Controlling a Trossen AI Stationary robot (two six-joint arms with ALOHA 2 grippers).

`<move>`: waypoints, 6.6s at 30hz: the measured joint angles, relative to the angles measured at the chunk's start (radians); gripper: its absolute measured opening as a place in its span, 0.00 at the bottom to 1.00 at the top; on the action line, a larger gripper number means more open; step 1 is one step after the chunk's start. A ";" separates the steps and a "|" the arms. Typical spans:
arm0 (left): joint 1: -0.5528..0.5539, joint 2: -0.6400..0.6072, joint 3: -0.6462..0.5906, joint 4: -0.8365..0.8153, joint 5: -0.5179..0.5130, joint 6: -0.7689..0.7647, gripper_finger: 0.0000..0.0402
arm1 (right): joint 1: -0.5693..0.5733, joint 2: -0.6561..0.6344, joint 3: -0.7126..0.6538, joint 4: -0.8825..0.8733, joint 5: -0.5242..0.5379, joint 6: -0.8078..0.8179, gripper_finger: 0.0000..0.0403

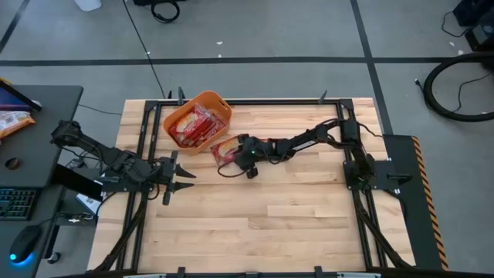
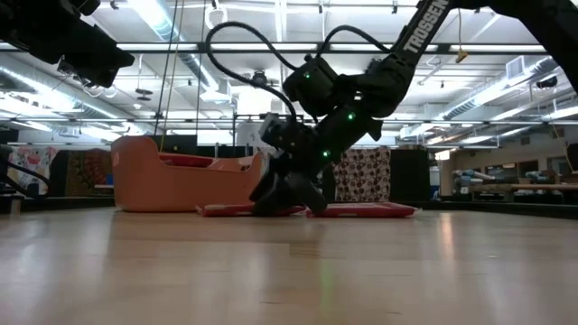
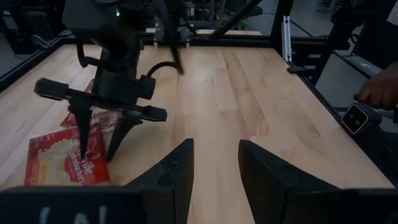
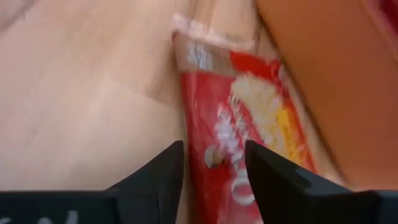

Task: Sort popcorn bags into baskets
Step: Put the red popcorn pack into the orange bin

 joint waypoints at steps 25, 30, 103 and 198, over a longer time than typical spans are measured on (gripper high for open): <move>0.000 0.000 0.000 0.000 0.000 0.000 0.32 | 0.100 -0.074 0.170 -0.235 0.210 0.042 0.02; 0.000 0.000 0.000 0.001 0.000 0.000 0.32 | 0.118 -0.120 0.292 -0.336 0.275 0.027 0.01; 0.000 0.047 0.000 0.230 0.042 0.116 0.32 | -0.031 0.259 1.191 -1.476 0.302 0.225 0.31; 0.054 0.674 0.000 0.500 -0.277 0.171 0.36 | 0.223 -0.164 0.275 -1.156 0.331 0.599 0.00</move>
